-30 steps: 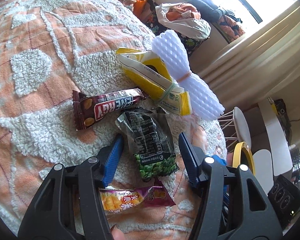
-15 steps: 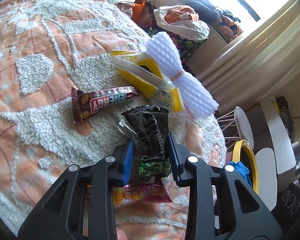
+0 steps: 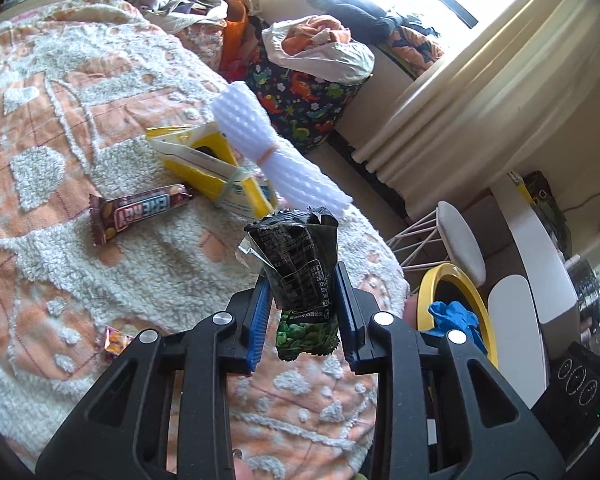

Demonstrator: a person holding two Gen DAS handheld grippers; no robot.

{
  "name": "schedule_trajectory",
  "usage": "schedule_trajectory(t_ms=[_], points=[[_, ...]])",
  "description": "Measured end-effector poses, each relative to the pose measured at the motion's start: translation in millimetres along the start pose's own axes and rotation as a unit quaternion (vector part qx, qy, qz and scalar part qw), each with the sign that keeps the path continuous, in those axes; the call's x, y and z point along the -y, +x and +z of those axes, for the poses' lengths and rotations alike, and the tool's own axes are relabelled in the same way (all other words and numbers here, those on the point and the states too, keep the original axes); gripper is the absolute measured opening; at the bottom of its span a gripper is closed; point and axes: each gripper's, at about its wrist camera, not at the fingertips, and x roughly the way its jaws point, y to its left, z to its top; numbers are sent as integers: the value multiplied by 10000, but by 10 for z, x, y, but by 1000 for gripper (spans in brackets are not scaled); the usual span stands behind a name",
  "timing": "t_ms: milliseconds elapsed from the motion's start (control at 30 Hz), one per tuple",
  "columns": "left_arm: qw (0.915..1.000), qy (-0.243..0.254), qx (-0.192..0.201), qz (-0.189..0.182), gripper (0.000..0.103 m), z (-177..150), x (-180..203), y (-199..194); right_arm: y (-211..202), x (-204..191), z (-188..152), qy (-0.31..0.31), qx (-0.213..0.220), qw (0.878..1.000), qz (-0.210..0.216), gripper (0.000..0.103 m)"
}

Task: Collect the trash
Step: 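Carry the snack bag and blue glove over the yellow bin with both grippers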

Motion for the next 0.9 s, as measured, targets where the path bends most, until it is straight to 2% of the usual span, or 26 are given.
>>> schedule_trajectory(t_ms=[900], points=[[9955,895,-25,-313,23,-180,679,-32,-505,348,124,210,491,9979,-370,15]])
